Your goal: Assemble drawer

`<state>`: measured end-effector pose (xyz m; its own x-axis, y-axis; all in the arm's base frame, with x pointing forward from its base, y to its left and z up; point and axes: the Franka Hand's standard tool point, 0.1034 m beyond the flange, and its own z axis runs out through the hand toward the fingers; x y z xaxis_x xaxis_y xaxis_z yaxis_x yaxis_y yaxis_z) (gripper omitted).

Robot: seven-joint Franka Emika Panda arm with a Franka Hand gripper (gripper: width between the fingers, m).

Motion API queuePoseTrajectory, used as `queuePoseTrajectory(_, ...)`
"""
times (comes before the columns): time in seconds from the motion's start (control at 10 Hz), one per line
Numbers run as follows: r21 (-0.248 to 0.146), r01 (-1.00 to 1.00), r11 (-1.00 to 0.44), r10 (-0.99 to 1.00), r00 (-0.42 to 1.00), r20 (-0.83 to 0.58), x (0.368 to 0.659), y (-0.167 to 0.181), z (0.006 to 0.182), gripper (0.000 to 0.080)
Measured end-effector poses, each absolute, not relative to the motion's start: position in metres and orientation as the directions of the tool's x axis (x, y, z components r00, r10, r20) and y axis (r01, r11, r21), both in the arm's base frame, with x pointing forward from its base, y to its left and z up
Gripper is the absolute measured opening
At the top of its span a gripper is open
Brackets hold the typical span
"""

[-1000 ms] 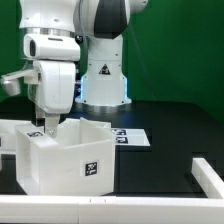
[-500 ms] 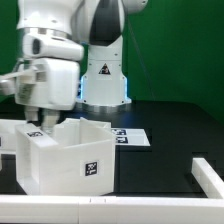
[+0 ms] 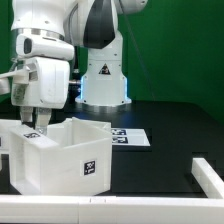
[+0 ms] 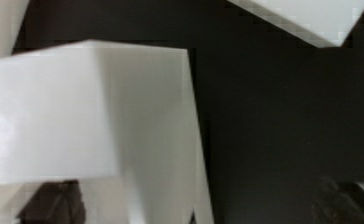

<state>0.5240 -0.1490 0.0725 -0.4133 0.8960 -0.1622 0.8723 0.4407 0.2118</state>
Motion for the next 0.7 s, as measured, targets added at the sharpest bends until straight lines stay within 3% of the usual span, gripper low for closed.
queuePoseTrajectory(0.3,0.213,0.874,0.436,0.898,-0.409,-0.161,0.524,-0.149,0.073,0.0649)
queuePoseTrajectory(0.5,0.229,0.804,0.549,0.834,-0.509,-0.212,0.534,-0.129,0.081,0.0649)
queuePoseTrajectory(0.7,0.222,0.811,0.542,0.838,-0.501,-0.215,0.531,-0.136,0.086,0.0649)
